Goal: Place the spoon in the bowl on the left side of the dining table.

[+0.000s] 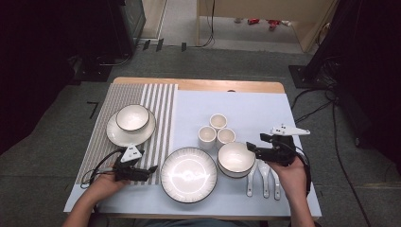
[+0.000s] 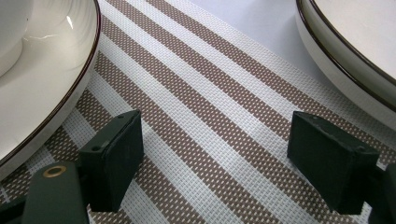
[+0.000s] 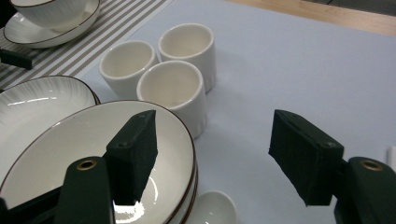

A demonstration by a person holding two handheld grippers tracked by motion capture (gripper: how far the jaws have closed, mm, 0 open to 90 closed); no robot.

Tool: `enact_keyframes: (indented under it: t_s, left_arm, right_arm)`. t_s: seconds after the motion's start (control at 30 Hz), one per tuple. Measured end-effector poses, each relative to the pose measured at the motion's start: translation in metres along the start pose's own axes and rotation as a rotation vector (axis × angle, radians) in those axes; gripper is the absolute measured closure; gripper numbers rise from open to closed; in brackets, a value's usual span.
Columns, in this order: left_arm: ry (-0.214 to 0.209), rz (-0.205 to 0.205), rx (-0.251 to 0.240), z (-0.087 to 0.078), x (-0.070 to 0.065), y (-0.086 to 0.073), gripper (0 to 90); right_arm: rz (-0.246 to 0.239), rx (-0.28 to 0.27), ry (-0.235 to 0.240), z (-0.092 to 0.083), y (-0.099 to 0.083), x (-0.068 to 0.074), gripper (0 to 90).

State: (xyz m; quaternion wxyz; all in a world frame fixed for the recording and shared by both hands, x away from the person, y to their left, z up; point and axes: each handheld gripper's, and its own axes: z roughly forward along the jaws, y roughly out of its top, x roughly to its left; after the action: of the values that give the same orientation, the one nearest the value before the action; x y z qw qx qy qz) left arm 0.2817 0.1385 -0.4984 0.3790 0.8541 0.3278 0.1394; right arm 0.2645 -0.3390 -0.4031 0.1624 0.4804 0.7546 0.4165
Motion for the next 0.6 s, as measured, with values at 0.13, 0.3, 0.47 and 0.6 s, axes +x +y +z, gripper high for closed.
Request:
enact_keyframes:
  t_s: [0.13,0.3,0.47,0.6]
  left_arm:
    - [0.001,0.001,0.001,0.0,0.0,0.0,18.8]
    - [0.001,0.002,0.003,0.0,0.0,0.0,18.8]
    - [0.002,0.003,0.003,0.0,0.0,0.0,18.8]
    - [0.002,0.003,0.003,0.0,0.0,0.0,18.8]
  right_arm:
    - [0.013,-0.001,-0.013,-0.002,-0.006,-0.003,32.0]
    - [0.016,0.001,-0.02,-0.004,-0.011,-0.004,32.0]
    - [0.017,0.0,-0.023,-0.005,-0.013,-0.004,32.1]
    - [0.014,0.0,-0.028,-0.006,-0.016,-0.005,32.1]
